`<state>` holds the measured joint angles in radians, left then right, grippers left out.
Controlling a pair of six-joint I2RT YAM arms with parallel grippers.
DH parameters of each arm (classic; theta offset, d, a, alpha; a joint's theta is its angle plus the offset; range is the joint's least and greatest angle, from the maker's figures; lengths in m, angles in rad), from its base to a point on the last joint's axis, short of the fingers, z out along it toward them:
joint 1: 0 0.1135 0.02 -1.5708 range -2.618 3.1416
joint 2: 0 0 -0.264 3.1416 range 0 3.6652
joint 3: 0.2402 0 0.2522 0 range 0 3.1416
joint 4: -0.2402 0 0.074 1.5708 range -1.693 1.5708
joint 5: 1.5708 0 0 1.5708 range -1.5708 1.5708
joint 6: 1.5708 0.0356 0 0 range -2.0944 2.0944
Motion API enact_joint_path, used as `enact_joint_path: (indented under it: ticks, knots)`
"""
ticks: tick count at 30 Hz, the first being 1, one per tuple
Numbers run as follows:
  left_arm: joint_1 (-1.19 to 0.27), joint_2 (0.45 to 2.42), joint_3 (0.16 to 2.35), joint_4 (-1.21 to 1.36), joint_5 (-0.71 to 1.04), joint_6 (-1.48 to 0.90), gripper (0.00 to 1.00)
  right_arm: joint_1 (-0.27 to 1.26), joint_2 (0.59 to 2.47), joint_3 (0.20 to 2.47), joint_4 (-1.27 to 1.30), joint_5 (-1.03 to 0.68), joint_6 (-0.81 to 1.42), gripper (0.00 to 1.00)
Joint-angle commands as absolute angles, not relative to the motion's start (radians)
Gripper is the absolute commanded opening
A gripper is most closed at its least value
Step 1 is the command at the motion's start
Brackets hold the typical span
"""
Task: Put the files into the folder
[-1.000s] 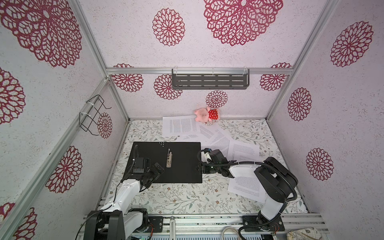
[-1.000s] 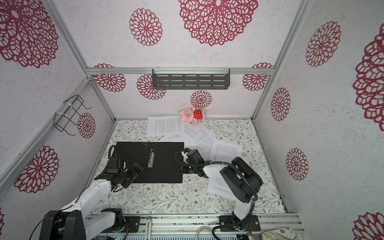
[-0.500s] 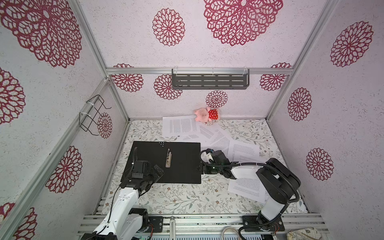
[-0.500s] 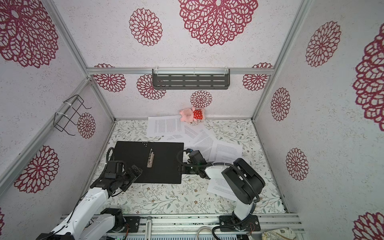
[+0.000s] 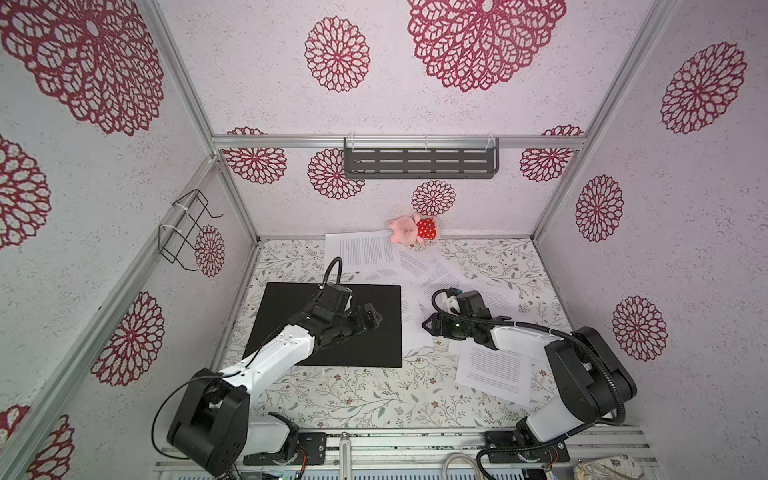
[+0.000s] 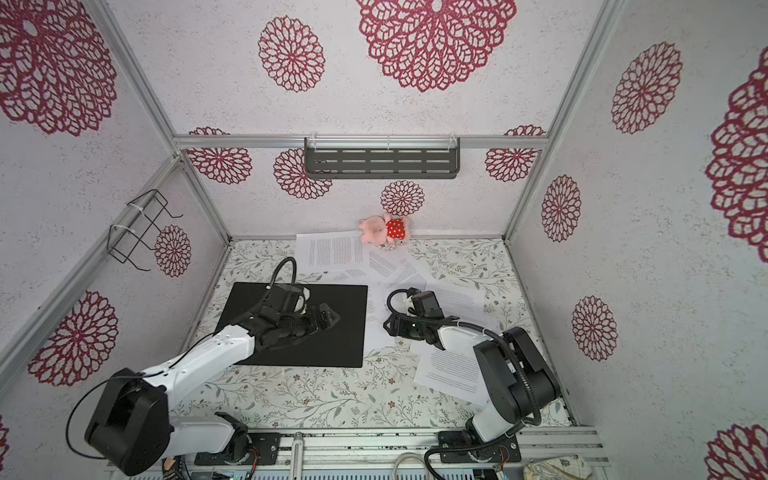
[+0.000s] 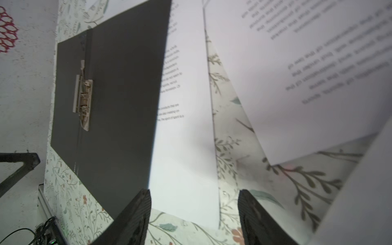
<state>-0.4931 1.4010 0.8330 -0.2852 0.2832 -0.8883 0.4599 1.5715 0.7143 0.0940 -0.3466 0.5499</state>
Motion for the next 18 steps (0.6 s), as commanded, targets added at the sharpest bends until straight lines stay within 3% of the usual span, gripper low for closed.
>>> enact_joint_path:
  ticks: [1, 10, 18]
  knots:
    - [-0.52, 1.49, 0.863, -0.122, 0.365, -0.926, 0.99, 0.455, 1.563, 0.709, 0.081, -0.383, 0.511, 0.68]
    - [-0.534, 1.734, 0.925, 0.045, 0.417, -0.963, 0.99, 0.453, 1.624, 0.704, 0.122, -0.432, 0.524, 0.68]
    - [-0.534, 1.8, 0.881, 0.033, 0.368, -0.982, 0.99, 0.454, 1.692, 0.74, 0.092, -0.465, 0.524, 0.68]
